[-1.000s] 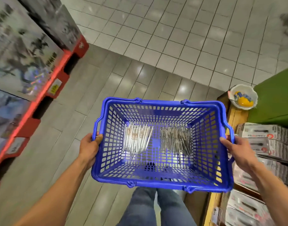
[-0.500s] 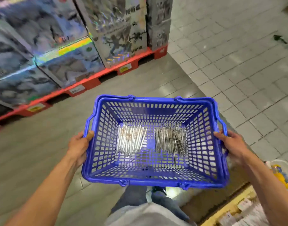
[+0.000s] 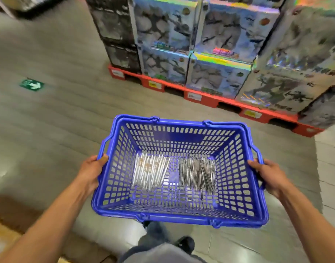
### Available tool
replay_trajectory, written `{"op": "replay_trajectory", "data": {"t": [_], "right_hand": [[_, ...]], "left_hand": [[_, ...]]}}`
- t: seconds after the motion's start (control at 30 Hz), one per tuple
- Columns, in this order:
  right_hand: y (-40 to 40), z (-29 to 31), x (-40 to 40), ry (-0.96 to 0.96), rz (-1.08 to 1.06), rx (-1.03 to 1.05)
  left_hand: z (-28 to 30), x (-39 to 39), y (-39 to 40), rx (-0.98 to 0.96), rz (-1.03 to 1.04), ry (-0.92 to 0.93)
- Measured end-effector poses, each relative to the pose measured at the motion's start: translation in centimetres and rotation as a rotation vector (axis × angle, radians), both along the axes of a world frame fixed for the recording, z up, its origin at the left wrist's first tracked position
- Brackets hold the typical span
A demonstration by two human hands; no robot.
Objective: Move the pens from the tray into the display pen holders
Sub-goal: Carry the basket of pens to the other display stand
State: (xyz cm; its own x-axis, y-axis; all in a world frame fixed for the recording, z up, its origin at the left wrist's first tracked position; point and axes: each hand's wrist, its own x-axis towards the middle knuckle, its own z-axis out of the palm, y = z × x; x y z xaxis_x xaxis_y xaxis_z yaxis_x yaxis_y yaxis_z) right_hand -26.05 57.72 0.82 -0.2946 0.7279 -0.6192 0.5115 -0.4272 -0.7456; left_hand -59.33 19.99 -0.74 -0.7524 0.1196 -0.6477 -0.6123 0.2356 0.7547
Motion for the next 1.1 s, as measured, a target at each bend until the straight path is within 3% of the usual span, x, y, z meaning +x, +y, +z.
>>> {"op": "replay_trajectory", "data": {"t": [0.47, 1.1], "right_hand": [[-10.6, -1.3, -39.7, -0.009, 0.588, 0.015], [-28.2, -2.3, -88.2, 0.014, 1.132, -0.048]], "left_hand": [[1.4, -11.9, -23.4, -0.065, 0.616, 0.035], [0.9, -33.1, -36.8, -0.124, 1.132, -0.069]]}}
